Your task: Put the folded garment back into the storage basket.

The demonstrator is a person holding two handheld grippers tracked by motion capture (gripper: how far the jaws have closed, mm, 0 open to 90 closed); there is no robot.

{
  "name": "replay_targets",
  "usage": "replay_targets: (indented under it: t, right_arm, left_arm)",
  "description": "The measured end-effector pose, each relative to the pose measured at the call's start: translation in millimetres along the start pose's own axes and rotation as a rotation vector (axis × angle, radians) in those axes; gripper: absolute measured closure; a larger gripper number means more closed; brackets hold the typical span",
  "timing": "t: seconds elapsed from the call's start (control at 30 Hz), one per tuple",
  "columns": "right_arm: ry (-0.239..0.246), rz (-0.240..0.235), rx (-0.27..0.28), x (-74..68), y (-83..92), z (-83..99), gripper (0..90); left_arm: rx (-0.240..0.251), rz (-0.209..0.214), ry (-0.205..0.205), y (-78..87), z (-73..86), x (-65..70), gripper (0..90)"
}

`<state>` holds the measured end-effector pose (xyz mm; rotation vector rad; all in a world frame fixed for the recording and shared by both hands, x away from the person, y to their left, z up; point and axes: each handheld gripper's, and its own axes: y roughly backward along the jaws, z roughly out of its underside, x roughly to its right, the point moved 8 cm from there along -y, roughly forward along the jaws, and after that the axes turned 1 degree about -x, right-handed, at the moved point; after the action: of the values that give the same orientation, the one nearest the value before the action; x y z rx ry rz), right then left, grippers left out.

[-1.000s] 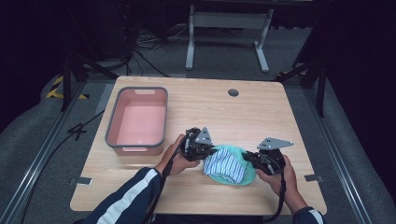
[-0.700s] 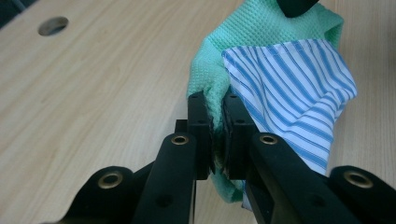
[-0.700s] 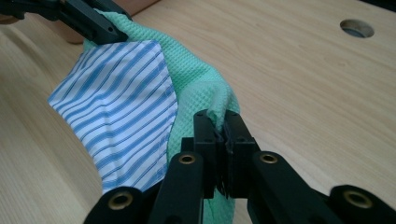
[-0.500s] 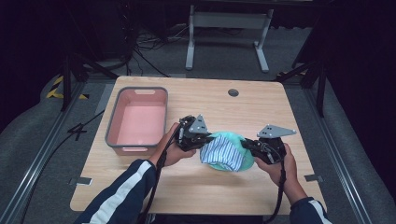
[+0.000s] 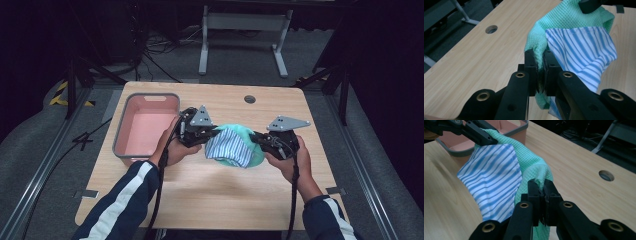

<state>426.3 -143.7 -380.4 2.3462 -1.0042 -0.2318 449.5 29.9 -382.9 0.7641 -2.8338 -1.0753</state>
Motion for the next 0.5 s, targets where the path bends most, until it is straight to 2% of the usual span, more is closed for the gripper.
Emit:
replay_targets:
  t: [0.2, 0.37, 0.5]
  right_arm:
    - [0.028, -0.003, 0.009, -6.2, -9.8, -22.1, 86.4]
    - [0.044, -0.01, 0.008, -9.8, -18.4, -37.0, 86.4]
    - [0.037, -0.027, 0.018, -10.7, -24.9, -47.3, 86.4]
  left_arm:
    - [0.006, -0.03, 0.026, 10.3, -0.6, -14.6, 84.1]
    - [0.017, -0.07, 0.042, 30.0, 1.3, -27.6, 84.1]
    - [0.025, -0.094, 0.058, 42.6, 3.3, -36.1, 84.1]
